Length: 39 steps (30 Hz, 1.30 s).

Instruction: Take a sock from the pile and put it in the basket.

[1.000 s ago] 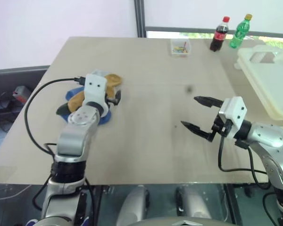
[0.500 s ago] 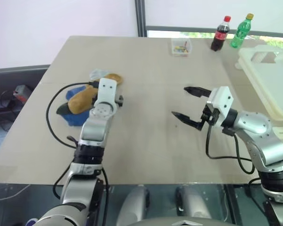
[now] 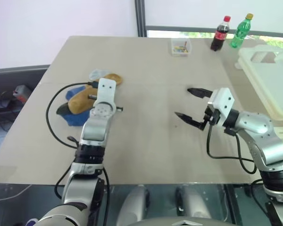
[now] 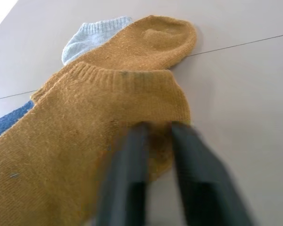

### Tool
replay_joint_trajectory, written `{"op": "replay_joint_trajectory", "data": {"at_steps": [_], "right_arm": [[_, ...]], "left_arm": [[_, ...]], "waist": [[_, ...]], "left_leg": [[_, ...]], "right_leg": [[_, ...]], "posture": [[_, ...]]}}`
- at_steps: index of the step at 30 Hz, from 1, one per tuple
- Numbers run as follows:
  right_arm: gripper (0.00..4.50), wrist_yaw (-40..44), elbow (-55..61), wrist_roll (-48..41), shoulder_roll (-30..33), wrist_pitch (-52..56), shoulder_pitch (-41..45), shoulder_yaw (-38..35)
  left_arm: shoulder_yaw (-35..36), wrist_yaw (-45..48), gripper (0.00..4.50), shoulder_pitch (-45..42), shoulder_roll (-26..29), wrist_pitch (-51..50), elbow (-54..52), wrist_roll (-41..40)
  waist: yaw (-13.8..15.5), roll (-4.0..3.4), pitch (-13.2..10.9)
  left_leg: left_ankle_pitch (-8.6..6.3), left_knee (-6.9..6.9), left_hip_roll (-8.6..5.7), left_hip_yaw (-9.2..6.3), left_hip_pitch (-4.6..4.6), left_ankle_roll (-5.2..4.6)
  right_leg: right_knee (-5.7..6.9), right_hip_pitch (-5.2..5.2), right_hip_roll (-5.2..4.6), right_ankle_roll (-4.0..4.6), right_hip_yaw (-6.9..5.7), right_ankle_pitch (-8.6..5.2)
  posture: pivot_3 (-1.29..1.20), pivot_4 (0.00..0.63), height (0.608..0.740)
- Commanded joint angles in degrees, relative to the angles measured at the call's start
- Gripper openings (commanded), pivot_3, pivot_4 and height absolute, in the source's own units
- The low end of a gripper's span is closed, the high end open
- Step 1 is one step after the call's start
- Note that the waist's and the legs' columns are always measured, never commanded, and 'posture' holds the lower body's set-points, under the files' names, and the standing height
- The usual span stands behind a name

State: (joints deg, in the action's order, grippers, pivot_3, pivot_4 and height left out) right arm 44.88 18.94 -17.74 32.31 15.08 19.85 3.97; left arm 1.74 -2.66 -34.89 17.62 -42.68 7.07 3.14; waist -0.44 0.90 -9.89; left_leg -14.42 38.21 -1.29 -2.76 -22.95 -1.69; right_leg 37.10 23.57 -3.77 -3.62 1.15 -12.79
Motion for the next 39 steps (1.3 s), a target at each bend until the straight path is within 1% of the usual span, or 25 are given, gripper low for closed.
{"op": "replay_joint_trajectory", "data": {"at_steps": [1, 8, 10, 11, 12, 13, 14, 15, 17, 18, 26, 29, 32, 33, 36, 39], "right_arm": [[4.5, -0.1, 1.8, -0.4, 0.6, -0.6, -0.1, -2.1], [4.5, -0.7, 1.4, -0.3, 0.4, -1.1, -1.0, -2.3], [4.5, -0.8, 1.2, -0.2, 0.3, -1.2, -0.7, -2.2], [4.5, -0.8, 1.2, -0.3, 0.2, -1.2, -0.7, -2.1], [4.5, -0.8, 1.3, -0.2, 0.2, -1.3, -0.7, -2.1], [4.5, -0.8, 1.3, -0.2, 0.1, -1.3, -0.7, -2.0], [4.5, -0.9, 1.3, -0.1, 0.1, -1.3, -0.7, -1.9], [4.5, -1.0, 1.3, -0.1, 0.0, -1.2, -0.7, -1.8], [4.5, -1.2, 1.4, 0.1, -0.1, -1.1, -0.7, -1.6], [4.5, -1.3, 1.4, 0.2, -0.2, -1.1, -0.6, -1.6], [4.5, -1.8, 1.7, 1.4, -0.7, -1.3, -0.4, -0.9], [4.5, -2.0, 1.8, 1.6, -1.0, -0.9, 0.0, -0.7], [4.5, -1.9, 2.1, 1.8, -1.2, -1.1, -0.3, -0.4], [4.5, -1.9, 2.2, 1.8, -1.3, -1.0, -0.2, -0.4], [4.5, -2.0, 2.1, 1.7, -1.5, -1.0, 0.0, -0.4], [4.5, -1.9, 1.9, 1.9, -1.4, -1.3, -0.4, -0.6]], "left_arm": [[0.4, 0.5, 0.06, 0.1, 0.6, 1.3, -1.9, 0.9], [1.1, 2.8, 0.06, 2.1, 1.1, 1.2, -5.5, 0.1], [2.2, 5.4, 0.06, 2.4, 1.3, 0.8, -6.2, -2.0], [2.2, 4.4, 0.06, 2.5, 1.7, 0.2, -6.6, -0.8], [1.8, 3.7, 0.29, 2.5, 2.3, 0.0, -6.8, 0.4], [1.6, 3.6, 0.63, 2.4, 2.5, 0.2, -6.8, 0.8], [1.5, 3.1, 0.74, 2.2, 2.3, 0.2, -6.8, 1.1], [1.4, 2.7, 1.25, 1.9, 2.0, 0.1, -6.6, 1.3], [0.6, 1.5, 1.95, 1.3, 1.7, 0.2, -5.5, 2.6], [0.1, 1.0, 2.38, 1.1, 1.6, 0.4, -4.9, 3.3], [-0.3, -1.5, 2.38, -0.8, -1.8, 1.3, 0.7, 4.7], [0.5, -1.3, 1.78, -1.1, -2.2, 1.2, 1.5, 4.1], [0.9, -1.0, 0.55, -1.2, -2.0, 2.0, 2.1, 4.0], [1.1, -0.7, 0.03, -1.1, -1.8, 2.3, 1.9, 3.8], [2.3, 1.5, 0.03, 0.1, -1.2, 3.2, -0.8, 2.0], [3.7, 6.9, 0.03, 2.0, -0.4, 2.9, -6.7, -2.1]], "waist": [[0.0, 0.0, 0.0], [0.0, 0.0, 0.0], [0.0, 0.0, 0.0], [0.0, 0.0, 0.0], [0.0, 0.0, 0.0], [-0.1, 0.0, 0.0], [-0.1, 0.0, 0.0], [0.0, 0.0, 0.0], [0.0, 0.0, 0.0], [0.0, 0.0, 0.0], [0.2, 0.0, 0.0], [0.1, 0.0, 0.0], [0.0, 0.0, 0.0], [0.0, 0.0, 0.0], [0.0, 0.0, 0.0], [-0.1, 0.0, 0.0]], "left_leg": [[0.0, 0.0, 0.0, 0.0, 0.0, 0.0], [-0.05, 0.0, 0.01, -0.01, 0.0, -0.09], [-0.05, 0.0, 0.0, -0.02, 0.0, -0.08], [-0.05, 0.0, 0.0, -0.02, 0.01, -0.09], [-0.05, 0.0, 0.0, -0.02, 0.01, -0.09], [-0.05, 0.0, 0.0, -0.03, 0.01, -0.09], [-0.05, 0.01, -0.01, -0.02, 0.01, -0.09], [-0.05, 0.01, -0.01, -0.02, 0.01, -0.09], [-0.05, 0.0, -0.01, -0.03, 0.01, -0.09], [-0.05, 0.01, -0.02, -0.03, 0.01, -0.09], [-0.05, 0.01, -0.06, -0.04, 0.0, -0.09], [-0.05, 0.01, -0.06, -0.04, 0.01, -0.09], [-0.05, 0.02, -0.06, -0.04, 0.01, -0.09], [-0.05, 0.02, -0.06, -0.04, 0.01, -0.09], [-0.04, 0.02, -0.06, -0.04, 0.01, -0.07], [0.02, 0.02, -0.04, -0.04, 0.01, 0.03]], "right_leg": [[0.0, 0.0, -0.01, 0.0, 0.0, 0.0], [0.02, 0.0, -0.02, 0.0, -0.01, 0.0], [0.04, 0.0, -0.03, 0.0, -0.02, 0.0], [0.05, 0.0, -0.04, 0.0, -0.03, 0.0], [0.05, 0.0, -0.04, 0.0, -0.03, 0.0], [0.05, 0.0, -0.04, 0.0, -0.04, 0.0], [0.06, 0.0, -0.04, 0.0, -0.03, 0.0], [0.06, 0.0, -0.03, 0.0, -0.03, 0.0], [0.06, 0.0, -0.04, 0.0, -0.04, 0.0], [0.06, 0.0, -0.04, 0.0, -0.04, 0.0], [0.07, 0.0, -0.04, 0.0, -0.05, 0.0], [0.07, 0.0, -0.04, 0.0, -0.05, 0.0], [0.1, 0.0, -0.04, 0.0, -0.05, 0.0], [0.1, 0.0, -0.04, 0.0, -0.05, 0.0], [0.1, 0.0, -0.05, 0.0, -0.05, 0.0], [0.1, 0.0, -0.06, 0.0, -0.05, 0.0]], "posture": [[0.0, 0.15, 0.74], [0.0, 0.15, 0.74], [0.0, 0.15, 0.74], [0.0, 0.15, 0.74], [0.0, 0.15, 0.74], [0.0, 0.15, 0.74], [0.0, 0.15, 0.74], [0.0, 0.15, 0.74], [0.0, 0.15, 0.74], [0.0, 0.15, 0.74], [0.0, 0.15, 0.74], [0.0, 0.15, 0.74], [0.0, 0.15, 0.74], [0.0, 0.15, 0.74], [0.0, 0.15, 0.74], [0.0, 0.15, 0.74]]}}
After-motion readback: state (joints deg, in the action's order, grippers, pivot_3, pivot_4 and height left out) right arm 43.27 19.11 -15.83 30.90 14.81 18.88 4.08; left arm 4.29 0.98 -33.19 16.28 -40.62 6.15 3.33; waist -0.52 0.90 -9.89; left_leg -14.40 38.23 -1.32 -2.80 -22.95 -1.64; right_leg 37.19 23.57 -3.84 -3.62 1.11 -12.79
